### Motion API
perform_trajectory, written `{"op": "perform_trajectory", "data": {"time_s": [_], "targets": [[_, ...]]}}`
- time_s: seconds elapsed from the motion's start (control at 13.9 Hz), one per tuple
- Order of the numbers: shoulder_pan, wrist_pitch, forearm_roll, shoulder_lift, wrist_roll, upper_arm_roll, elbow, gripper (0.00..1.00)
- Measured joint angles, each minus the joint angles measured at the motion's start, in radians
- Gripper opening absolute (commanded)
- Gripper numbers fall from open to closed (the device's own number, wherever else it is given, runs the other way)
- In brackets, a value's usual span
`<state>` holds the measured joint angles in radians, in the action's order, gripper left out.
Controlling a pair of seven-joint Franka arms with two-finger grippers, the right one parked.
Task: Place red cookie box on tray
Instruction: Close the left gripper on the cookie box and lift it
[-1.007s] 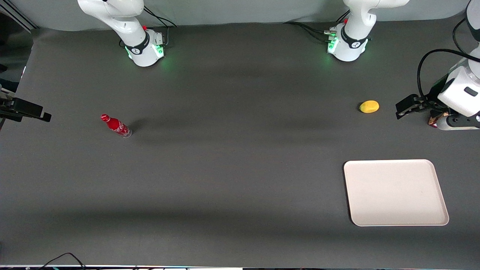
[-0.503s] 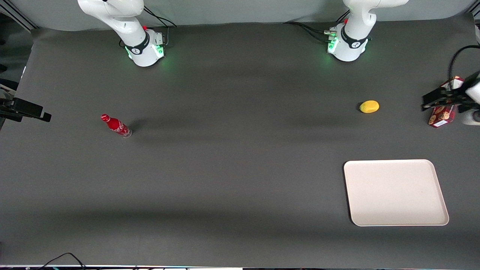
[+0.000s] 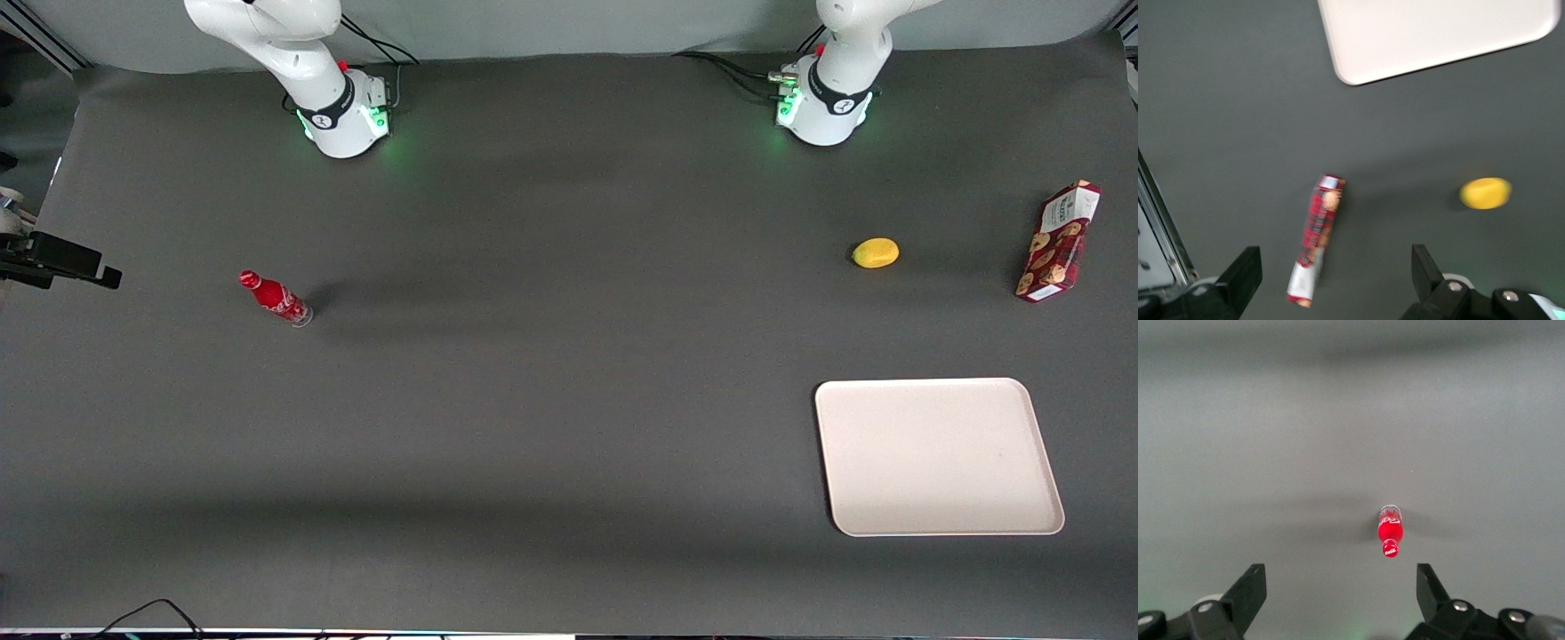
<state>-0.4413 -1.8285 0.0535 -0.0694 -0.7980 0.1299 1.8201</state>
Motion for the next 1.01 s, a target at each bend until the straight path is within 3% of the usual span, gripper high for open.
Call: {"op": "perform_trajectory", "data": {"time_s": [0.14, 0.36, 0.72, 1.01], "targets": [[-0.071, -0.142, 0.001, -0.038, -0.142, -0.001, 0.112, 1.00], [-0.145, -0.277, 0.000, -0.138, -0.347, -0.003, 0.159, 1.00], [-0.210, -0.331, 0.000, -0.224, -0.392, -0.005, 0.191, 1.00], [-0.217, -0.493, 0.000, -0.225, -0.398, -0.008, 0.331, 1.00]]}}
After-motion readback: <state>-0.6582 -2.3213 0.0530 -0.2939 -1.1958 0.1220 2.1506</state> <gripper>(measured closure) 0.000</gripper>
